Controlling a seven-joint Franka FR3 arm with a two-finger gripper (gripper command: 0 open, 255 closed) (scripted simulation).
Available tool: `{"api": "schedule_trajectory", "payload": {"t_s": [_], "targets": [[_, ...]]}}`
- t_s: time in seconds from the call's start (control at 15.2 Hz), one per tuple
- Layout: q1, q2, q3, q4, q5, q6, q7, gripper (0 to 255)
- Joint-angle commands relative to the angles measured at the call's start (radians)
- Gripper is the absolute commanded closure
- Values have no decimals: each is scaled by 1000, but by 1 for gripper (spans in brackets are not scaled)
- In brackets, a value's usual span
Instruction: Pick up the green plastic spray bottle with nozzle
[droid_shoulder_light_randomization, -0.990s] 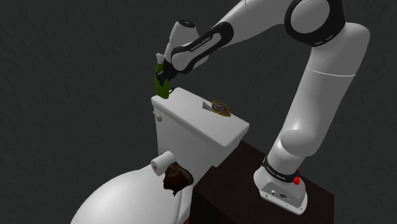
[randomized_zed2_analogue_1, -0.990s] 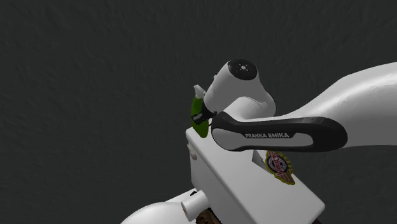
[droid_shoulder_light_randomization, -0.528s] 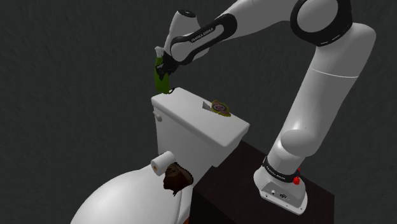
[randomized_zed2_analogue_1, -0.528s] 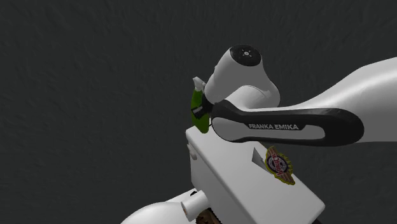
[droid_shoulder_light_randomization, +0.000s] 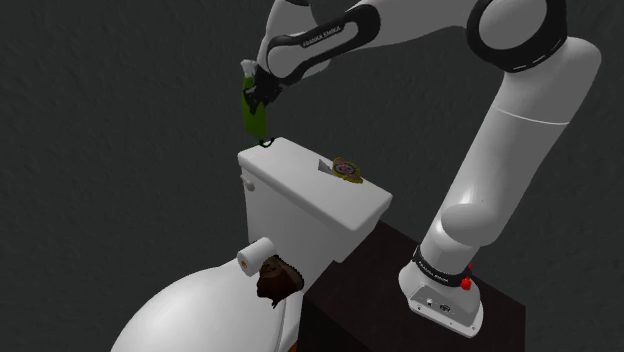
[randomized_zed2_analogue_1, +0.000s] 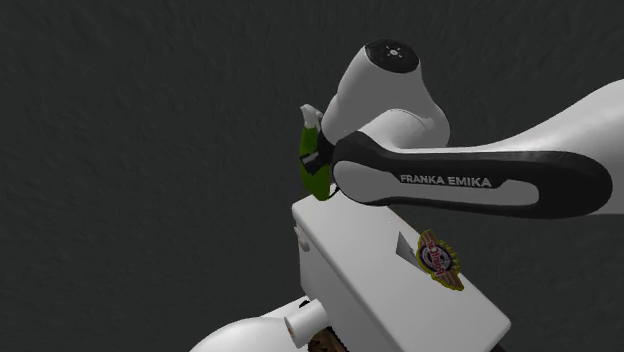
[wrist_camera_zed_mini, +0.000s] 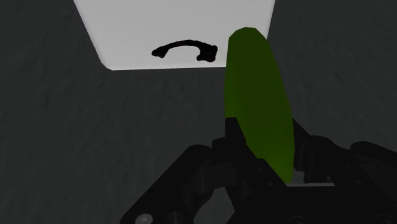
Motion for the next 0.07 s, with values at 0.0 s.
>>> {"api": "schedule_trajectory", "payload": {"t_s": [0.0], "targets": [[0, -2, 0, 5, 1, -7, -2, 255]]}}
